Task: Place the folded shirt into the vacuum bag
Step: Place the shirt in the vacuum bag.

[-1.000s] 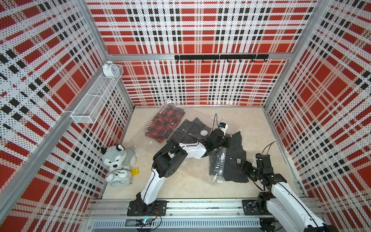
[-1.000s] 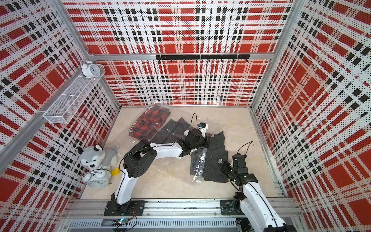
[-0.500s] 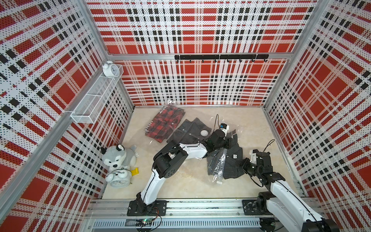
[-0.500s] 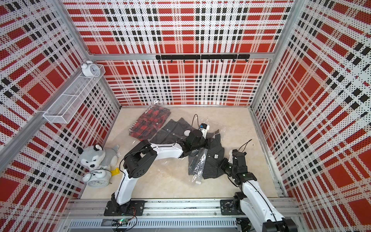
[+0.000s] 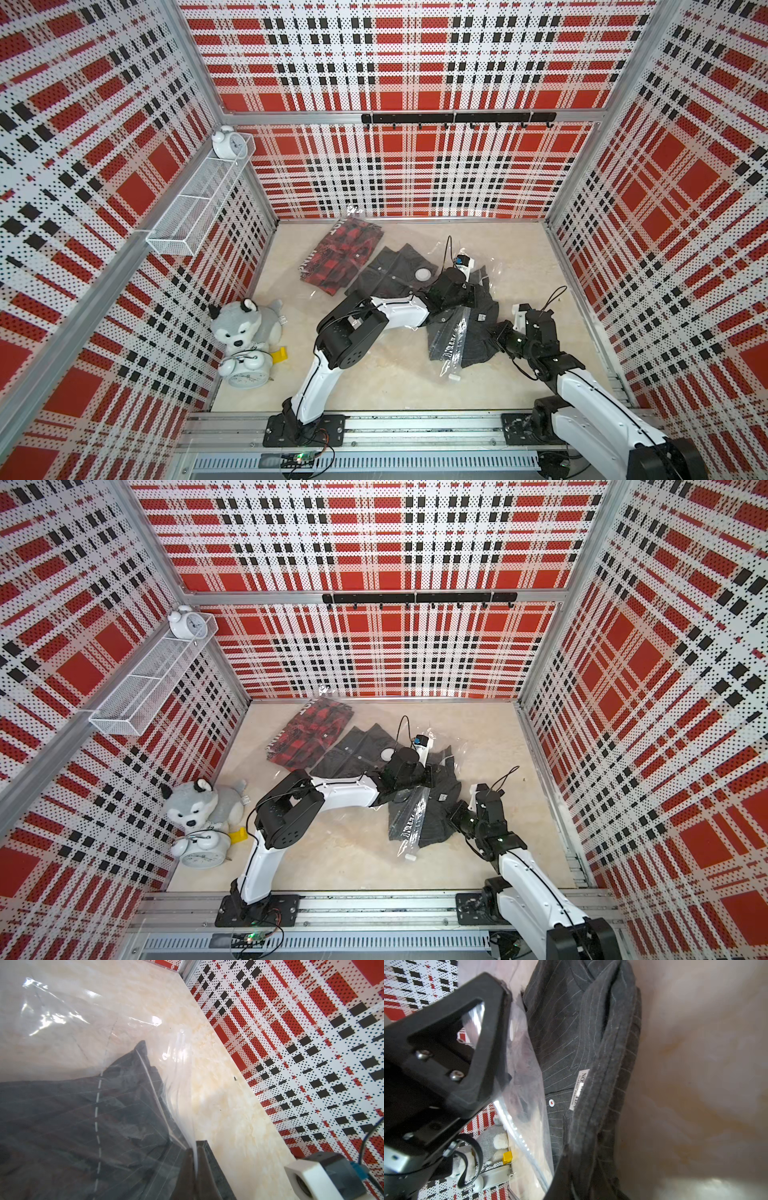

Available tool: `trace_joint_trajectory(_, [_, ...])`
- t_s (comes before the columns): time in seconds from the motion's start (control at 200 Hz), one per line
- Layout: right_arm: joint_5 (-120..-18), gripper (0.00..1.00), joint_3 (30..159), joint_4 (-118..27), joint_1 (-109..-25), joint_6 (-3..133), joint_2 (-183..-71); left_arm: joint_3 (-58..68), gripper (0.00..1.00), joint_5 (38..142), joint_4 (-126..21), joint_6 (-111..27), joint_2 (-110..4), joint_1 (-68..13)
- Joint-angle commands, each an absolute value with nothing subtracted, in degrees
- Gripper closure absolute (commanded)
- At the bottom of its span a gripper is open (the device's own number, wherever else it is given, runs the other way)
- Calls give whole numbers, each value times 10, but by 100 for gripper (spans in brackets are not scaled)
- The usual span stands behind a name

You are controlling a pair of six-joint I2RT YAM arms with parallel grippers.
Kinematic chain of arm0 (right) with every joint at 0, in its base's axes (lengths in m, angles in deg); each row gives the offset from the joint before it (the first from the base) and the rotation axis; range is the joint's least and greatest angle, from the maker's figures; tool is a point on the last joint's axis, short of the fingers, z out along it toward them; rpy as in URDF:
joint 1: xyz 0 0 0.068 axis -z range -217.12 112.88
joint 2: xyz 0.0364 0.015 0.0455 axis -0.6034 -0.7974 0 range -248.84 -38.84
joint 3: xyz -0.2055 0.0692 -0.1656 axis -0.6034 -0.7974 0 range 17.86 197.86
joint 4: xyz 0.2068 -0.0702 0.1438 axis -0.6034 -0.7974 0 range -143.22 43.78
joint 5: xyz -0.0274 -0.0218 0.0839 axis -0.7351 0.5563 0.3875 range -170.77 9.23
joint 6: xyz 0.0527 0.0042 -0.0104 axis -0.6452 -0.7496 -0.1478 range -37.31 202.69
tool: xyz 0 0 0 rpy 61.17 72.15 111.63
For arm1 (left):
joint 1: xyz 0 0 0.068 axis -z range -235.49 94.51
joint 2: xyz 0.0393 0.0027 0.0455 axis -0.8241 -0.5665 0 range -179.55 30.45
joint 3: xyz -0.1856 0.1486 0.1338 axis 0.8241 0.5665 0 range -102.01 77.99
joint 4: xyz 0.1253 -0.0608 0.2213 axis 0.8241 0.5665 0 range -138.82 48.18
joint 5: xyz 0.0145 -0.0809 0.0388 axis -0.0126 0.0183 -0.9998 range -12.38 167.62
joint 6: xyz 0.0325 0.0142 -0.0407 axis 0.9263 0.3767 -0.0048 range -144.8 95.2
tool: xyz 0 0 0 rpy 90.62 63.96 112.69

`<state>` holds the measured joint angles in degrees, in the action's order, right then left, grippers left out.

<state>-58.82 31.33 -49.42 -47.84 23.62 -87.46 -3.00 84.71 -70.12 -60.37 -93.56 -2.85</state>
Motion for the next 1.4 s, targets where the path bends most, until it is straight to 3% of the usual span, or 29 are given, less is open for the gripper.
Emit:
trace_joint_trajectory(0.0, [-646, 100, 320, -520, -483, 234, -848, -34, 100, 862, -709, -603, -899, -24])
trace_joint_trajectory(0.185, [-711, 100, 341, -571, -483, 233, -817, -28, 100, 867, -710, -604, -893, -31])
trace_joint_trajectory(0.436, [-674, 100, 316, -442, -529, 178, -880, -43, 100, 883, -708, -604, -897, -30])
trace_joint_trajectory(0.601, [-706, 100, 324, -430, -576, 159, -896, -42, 100, 882, -710, -604, -906, -31])
trace_joint_trajectory(0.902, [-736, 100, 312, -443, -580, 143, -875, -35, 100, 888, -723, -610, -906, -34])
trace_joint_trajectory(1.182, [-764, 100, 306, -363, -670, 98, -940, -38, 100, 896, -728, -613, -904, -37])
trace_joint_trajectory(1.393, [-755, 100, 302, -309, -682, 93, -1001, -33, 100, 900, -730, -614, -900, -39])
